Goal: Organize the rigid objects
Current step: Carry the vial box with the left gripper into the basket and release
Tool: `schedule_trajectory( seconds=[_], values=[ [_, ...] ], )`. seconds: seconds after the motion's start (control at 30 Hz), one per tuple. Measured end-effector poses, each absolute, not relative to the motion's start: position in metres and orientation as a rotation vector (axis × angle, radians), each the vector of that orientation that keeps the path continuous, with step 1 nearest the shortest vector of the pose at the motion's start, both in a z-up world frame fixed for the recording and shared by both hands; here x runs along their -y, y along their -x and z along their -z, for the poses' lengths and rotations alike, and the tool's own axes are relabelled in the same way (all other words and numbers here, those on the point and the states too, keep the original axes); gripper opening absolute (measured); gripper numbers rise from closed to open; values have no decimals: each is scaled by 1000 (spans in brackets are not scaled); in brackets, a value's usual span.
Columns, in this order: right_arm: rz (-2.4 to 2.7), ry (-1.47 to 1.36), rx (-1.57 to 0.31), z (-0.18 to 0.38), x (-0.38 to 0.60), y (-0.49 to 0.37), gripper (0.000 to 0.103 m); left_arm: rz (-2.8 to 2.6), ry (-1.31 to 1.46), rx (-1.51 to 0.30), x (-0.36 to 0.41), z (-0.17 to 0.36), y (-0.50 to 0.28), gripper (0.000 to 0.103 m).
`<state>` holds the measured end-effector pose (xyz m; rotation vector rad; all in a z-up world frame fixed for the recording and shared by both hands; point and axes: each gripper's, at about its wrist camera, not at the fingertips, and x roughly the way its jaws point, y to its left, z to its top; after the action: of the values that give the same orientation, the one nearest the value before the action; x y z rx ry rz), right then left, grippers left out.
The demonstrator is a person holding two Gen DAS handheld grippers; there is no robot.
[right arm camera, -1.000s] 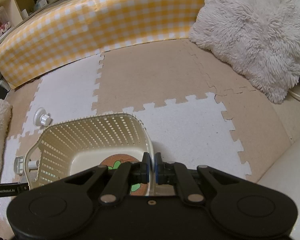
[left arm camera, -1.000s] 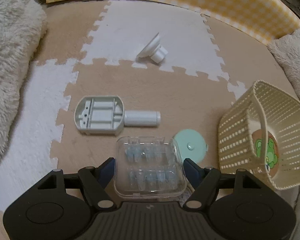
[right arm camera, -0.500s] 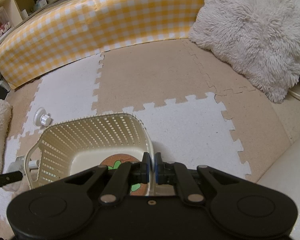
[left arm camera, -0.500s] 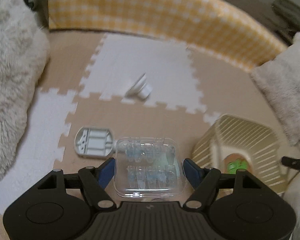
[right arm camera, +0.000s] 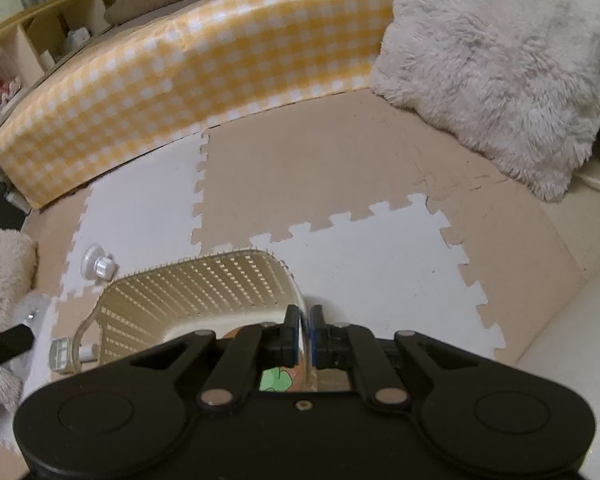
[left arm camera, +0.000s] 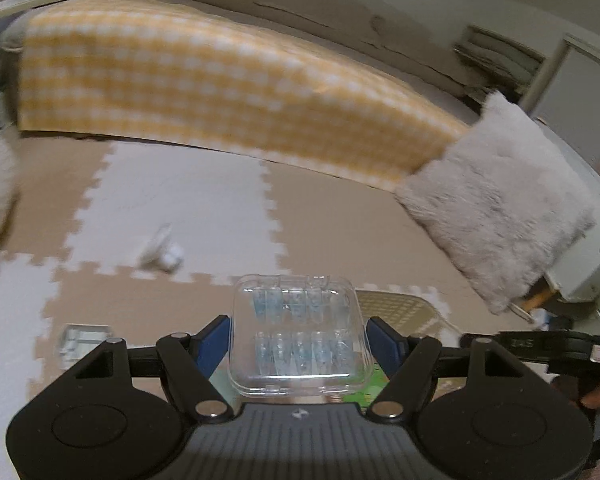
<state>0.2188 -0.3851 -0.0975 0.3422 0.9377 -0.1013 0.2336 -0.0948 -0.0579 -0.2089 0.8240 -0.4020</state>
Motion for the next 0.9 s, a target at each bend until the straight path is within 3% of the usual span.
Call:
schedule_trajectory(
  seconds=[0.33, 0.9],
  values=[
    [96, -306, -945, 96, 381, -220, 5, 528, 167, -893, 165, 97, -237, 74],
    [93, -358, -949, 98, 386, -221, 5, 533, 267, -1057, 219, 155, -252, 74]
  ],
)
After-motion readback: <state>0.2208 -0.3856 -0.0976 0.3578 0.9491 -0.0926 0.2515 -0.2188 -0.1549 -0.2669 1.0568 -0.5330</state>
